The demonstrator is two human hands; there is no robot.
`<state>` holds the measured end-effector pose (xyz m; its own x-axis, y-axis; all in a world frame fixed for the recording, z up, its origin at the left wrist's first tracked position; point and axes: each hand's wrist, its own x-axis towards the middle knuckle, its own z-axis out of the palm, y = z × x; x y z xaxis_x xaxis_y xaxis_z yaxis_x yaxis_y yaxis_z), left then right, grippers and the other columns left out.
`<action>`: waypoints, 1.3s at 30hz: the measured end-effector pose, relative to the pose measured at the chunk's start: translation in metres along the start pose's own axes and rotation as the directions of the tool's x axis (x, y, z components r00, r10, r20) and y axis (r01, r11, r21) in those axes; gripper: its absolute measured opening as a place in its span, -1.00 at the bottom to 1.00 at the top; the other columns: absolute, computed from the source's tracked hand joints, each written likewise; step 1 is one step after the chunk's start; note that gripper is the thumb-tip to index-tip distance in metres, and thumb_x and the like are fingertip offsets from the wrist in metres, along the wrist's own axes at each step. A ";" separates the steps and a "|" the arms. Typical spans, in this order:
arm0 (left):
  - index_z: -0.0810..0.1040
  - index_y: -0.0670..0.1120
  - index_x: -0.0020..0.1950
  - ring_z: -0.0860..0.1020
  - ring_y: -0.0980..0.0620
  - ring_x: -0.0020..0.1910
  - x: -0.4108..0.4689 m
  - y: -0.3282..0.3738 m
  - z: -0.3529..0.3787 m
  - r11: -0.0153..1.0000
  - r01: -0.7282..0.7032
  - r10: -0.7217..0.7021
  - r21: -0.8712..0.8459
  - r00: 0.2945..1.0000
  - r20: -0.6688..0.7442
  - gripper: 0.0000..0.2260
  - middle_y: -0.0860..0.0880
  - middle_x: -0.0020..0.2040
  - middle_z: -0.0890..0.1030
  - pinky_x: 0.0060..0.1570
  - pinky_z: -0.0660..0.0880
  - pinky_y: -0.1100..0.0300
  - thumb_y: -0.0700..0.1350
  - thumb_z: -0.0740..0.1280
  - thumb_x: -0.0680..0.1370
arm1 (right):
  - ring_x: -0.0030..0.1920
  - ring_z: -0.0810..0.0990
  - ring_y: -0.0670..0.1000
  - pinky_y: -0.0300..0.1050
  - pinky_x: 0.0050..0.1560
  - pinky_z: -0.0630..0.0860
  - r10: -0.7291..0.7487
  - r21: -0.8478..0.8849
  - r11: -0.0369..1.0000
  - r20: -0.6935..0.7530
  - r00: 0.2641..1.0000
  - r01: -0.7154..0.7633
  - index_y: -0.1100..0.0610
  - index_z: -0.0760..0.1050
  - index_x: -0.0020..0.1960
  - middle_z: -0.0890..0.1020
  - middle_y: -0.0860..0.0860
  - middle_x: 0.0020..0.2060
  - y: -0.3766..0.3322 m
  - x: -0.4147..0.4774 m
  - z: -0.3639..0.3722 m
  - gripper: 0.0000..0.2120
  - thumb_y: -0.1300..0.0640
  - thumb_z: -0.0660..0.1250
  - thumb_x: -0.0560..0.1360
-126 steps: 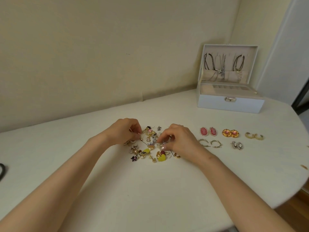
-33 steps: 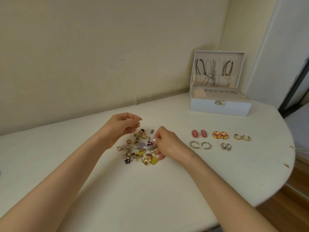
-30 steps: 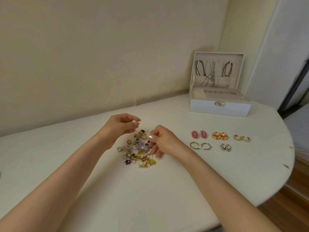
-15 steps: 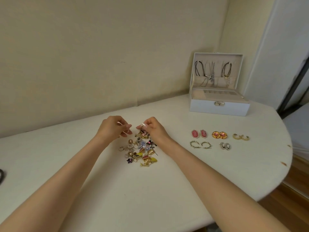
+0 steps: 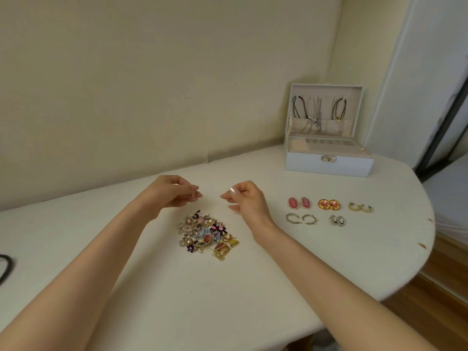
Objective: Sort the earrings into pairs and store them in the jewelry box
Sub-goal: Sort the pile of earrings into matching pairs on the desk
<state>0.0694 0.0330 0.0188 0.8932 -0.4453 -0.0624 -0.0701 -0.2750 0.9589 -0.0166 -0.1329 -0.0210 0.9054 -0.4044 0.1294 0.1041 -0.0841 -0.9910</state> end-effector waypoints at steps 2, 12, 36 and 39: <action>0.54 -0.17 -0.10 0.58 0.18 -0.36 -0.002 0.003 0.005 0.998 0.019 -0.015 -0.059 0.997 0.071 -0.90 -0.08 -0.14 0.69 -0.39 0.49 0.38 -0.15 0.39 0.48 | -0.13 0.58 -0.02 -0.17 -0.11 0.56 0.022 0.033 0.999 0.023 0.999 -0.023 0.19 0.47 -0.04 0.63 0.08 -0.13 -0.005 -0.006 -0.012 -0.95 0.25 0.23 0.56; 0.53 -0.14 -0.19 0.57 0.14 -0.32 -0.012 0.010 0.039 1.000 -0.017 0.017 -0.001 0.953 0.302 -0.83 -0.03 -0.23 0.66 -0.34 0.47 0.35 -0.04 0.33 0.49 | -0.36 0.56 0.00 -0.24 -0.36 0.52 0.060 0.144 0.987 0.086 0.995 -0.072 0.28 0.48 -0.12 0.62 0.19 -0.23 -0.015 -0.026 -0.026 -0.94 0.39 0.32 0.45; 0.53 -0.16 -0.15 0.58 0.20 -0.30 -0.029 0.022 0.124 0.980 -0.201 0.188 0.002 0.918 0.348 -0.92 -0.06 -0.23 0.60 -0.22 0.53 0.39 -0.27 0.42 0.44 | -0.24 0.67 0.12 -0.13 -0.17 0.64 0.058 0.155 0.987 -0.037 0.998 -0.052 0.28 0.55 -0.10 0.64 0.20 -0.13 -0.022 -0.068 -0.123 -0.90 0.42 0.36 0.42; 0.52 -0.18 -0.17 0.56 0.24 -0.38 -0.028 0.028 0.151 0.972 -0.236 0.211 0.018 0.898 0.386 -0.89 -0.05 -0.28 0.56 -0.25 0.54 0.38 -0.33 0.42 0.42 | -0.31 0.67 0.07 -0.18 -0.26 0.62 0.059 0.133 0.990 -0.098 0.993 -0.045 0.30 0.52 -0.11 0.65 0.17 -0.18 -0.024 -0.074 -0.147 -0.90 0.44 0.35 0.42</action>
<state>-0.0241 -0.0906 0.0055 0.6162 -0.7866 0.0392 -0.2864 -0.1774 0.9416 -0.1465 -0.2351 -0.0021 0.8653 -0.4957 0.0737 0.1165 0.0559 -0.9916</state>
